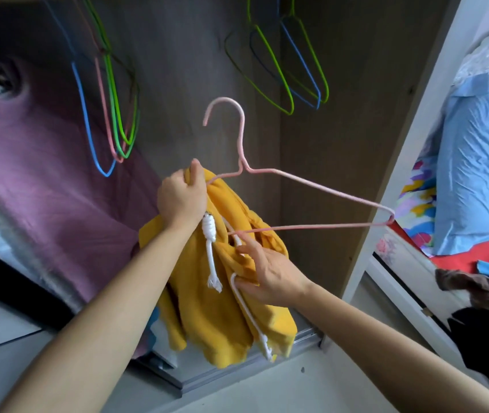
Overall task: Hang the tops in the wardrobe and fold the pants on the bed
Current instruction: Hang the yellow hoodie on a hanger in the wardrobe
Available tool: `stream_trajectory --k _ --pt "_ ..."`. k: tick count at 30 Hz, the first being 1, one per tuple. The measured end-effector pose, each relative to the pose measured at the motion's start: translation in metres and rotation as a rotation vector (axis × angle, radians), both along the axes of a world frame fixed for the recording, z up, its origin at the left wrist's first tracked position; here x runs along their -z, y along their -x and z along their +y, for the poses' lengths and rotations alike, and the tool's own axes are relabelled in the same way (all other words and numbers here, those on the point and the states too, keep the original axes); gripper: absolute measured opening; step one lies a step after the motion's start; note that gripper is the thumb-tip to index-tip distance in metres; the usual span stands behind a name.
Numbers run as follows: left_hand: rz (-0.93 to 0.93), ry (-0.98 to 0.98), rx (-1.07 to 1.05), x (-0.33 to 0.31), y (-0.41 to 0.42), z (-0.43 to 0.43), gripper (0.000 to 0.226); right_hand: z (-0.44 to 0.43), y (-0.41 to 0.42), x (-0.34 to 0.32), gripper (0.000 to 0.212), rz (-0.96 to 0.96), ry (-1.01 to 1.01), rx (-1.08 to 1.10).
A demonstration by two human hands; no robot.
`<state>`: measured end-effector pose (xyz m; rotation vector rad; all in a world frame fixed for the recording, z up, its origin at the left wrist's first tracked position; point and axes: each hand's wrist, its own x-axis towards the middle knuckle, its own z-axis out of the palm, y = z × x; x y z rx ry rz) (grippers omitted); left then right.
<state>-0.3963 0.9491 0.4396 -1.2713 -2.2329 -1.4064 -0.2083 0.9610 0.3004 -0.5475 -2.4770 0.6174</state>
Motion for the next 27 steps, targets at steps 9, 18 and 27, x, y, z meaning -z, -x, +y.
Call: stream_trajectory --k 9,18,27 --pt "0.015 -0.044 0.045 0.008 0.017 -0.005 0.049 0.021 -0.022 -0.001 0.038 -0.471 0.127 0.161" --pt "-0.018 0.023 -0.052 0.036 0.053 -0.004 0.057 0.045 -0.078 -0.016 0.060 -0.010 -0.583 0.386" --pt "-0.089 0.099 0.059 0.041 0.036 0.004 0.086 0.039 -0.075 -0.025 0.045 -0.128 -0.237 0.579"
